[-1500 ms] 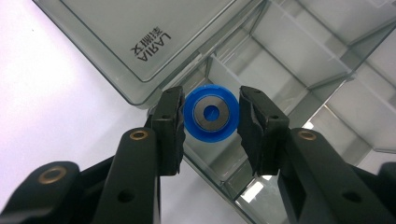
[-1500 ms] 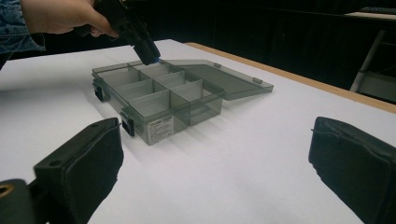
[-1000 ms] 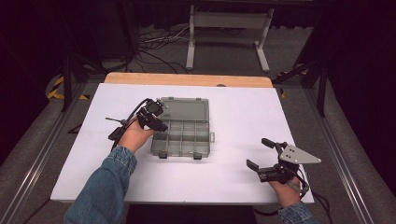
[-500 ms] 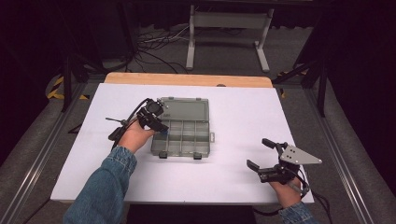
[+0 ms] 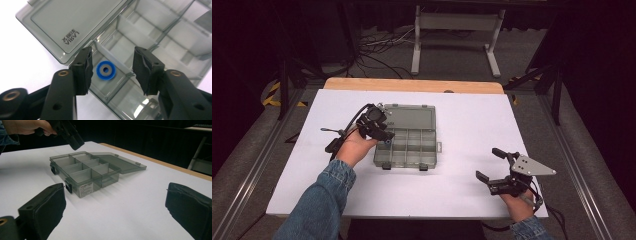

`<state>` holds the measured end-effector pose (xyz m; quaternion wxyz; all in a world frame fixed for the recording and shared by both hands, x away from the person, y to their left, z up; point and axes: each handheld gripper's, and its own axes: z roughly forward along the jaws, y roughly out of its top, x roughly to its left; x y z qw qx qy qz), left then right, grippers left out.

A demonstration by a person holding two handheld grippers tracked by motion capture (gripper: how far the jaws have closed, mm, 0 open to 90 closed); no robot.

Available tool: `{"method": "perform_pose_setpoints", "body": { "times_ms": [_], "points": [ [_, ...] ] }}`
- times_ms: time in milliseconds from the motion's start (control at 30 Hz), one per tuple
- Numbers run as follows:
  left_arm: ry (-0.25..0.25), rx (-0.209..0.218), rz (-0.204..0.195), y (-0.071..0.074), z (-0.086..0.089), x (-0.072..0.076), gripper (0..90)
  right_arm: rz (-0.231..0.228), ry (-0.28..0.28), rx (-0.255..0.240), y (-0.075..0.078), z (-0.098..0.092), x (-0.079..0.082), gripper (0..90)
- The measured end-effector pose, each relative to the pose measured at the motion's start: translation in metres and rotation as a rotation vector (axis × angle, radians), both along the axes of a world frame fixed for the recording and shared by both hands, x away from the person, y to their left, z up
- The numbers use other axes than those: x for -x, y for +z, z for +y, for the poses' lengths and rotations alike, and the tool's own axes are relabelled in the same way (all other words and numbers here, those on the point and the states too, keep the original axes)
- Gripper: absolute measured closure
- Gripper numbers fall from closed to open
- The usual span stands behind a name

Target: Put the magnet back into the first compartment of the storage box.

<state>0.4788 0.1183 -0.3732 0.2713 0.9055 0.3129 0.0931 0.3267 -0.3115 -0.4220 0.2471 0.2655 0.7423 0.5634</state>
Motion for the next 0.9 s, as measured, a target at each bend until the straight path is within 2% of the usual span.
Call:
{"method": "perform_pose_setpoints", "body": {
  "times_ms": [133,233,300,433,767,900],
  "points": [
    [-0.013,0.039,-0.035,0.01,0.002,0.011,43.7,0.002,0.001,-0.003,0.0,0.0,0.0,3.6],
    [-0.012,0.066,-0.062,0.016,0.003,0.019,33.2,0.001,0.0,-0.005,0.0,0.0,0.0,3.6],
    [-0.014,0.087,-0.076,0.019,0.005,0.025,31.1,0.001,0.001,-0.007,0.0,0.0,0.0,3.6],
    [-0.035,0.141,-0.129,0.027,0.011,0.04,22.0,0.003,-0.002,-0.009,0.0,-0.001,0.0,3.5],
    [-0.056,0.268,-0.207,0.034,0.027,0.066,9.1,0.0,-0.009,-0.016,0.001,-0.004,0.001,3.1],
    [-0.069,0.327,-0.285,0.032,0.036,0.077,5.2,-0.003,-0.009,-0.019,0.002,-0.004,0.001,2.9]
  ]
}}
